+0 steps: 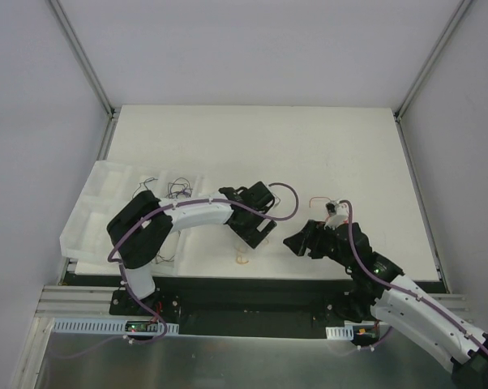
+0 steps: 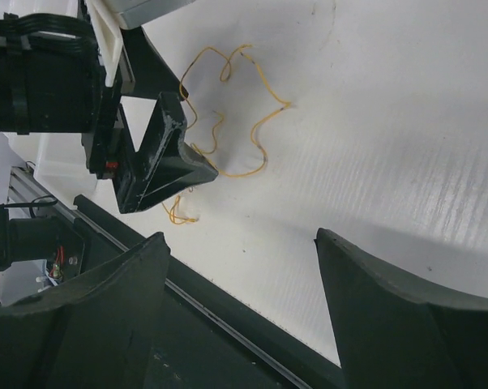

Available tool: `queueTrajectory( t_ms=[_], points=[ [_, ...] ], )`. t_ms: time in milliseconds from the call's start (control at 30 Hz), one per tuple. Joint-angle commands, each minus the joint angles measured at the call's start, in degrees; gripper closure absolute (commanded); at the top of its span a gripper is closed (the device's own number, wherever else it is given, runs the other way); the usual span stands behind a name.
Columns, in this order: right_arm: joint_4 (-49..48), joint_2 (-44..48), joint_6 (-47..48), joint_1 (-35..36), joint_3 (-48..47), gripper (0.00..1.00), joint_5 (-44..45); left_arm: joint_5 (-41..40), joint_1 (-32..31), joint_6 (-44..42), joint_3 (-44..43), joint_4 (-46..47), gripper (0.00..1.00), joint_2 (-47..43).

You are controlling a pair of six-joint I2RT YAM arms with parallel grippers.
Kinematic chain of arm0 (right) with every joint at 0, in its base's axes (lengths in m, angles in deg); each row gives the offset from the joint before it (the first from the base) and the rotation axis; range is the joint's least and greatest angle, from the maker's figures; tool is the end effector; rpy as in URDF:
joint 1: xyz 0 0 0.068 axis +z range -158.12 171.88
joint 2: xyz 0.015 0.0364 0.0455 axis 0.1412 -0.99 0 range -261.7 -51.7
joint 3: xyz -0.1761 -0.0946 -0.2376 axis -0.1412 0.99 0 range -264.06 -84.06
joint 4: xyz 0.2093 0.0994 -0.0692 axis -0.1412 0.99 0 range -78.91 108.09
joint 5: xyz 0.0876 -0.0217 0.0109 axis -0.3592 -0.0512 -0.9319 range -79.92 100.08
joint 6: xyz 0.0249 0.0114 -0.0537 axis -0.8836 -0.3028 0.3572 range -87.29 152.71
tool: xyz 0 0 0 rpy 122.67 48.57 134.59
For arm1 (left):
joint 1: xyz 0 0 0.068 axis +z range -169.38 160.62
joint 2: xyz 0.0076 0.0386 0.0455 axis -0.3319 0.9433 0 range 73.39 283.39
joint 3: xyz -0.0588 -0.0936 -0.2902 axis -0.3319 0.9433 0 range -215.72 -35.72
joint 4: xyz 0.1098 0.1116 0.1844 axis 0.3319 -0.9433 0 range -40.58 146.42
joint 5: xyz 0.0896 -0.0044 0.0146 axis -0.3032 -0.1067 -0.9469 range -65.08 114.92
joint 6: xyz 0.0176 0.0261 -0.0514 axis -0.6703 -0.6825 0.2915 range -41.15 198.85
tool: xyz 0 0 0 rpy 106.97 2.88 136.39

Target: Untangle the cables

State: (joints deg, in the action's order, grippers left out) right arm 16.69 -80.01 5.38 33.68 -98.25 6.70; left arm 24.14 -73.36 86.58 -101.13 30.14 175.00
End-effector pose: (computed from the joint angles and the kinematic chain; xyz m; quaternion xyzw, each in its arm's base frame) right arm 0.0704 0.0666 0.2206 -0.1197 0.8088 0.3462 0.4601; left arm 0.2075 -0.2842 0.2211 0.3799 0.8939 -0.1163 0.2076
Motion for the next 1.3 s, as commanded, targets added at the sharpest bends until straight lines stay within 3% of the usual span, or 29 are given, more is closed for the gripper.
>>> queueTrajectory(
  t_ms=[0, 333, 500, 533, 933, 1133, 1267],
  points=[
    [-0.68, 0.10, 0.88, -0.23, -0.22, 0.24, 0.30, -4.22, -0.51, -2.46, -3.76, -0.26, 0.10, 2.28],
    [-1.39, 0.45, 0.96, -0.32, 1.10, 0.24, 0.30, -12.84, -3.77, -1.66, -4.91, 1.84, 0.58, 3.69],
    [-1.39, 0.45, 1.40, -0.40, 1.01, 0.24, 0.48, -16.35, -3.94, -1.05, -2.89, 3.78, 0.97, 1.67],
    [-1.56, 0.37, 1.40, -0.32, 1.01, 0.24, 0.48, -17.06, -3.94, -0.87, -2.54, 3.96, 1.00, 1.06],
    [-1.30, 0.46, 1.67, -0.84, 0.57, 0.24, -0.31, -15.83, -2.28, 1.32, 4.58, 1.60, 1.00, -17.21],
    [-1.21, -0.16, 2.89, -1.11, -0.30, 0.24, -0.23, -17.94, 8.60, 5.18, 7.22, -4.56, 1.00, -33.73],
    [-1.30, -1.48, 2.99, -1.20, -0.75, 0.24, -0.75, -28.11, 17.21, 7.83, 7.40, -8.60, 1.00, -42.70]
  ],
)
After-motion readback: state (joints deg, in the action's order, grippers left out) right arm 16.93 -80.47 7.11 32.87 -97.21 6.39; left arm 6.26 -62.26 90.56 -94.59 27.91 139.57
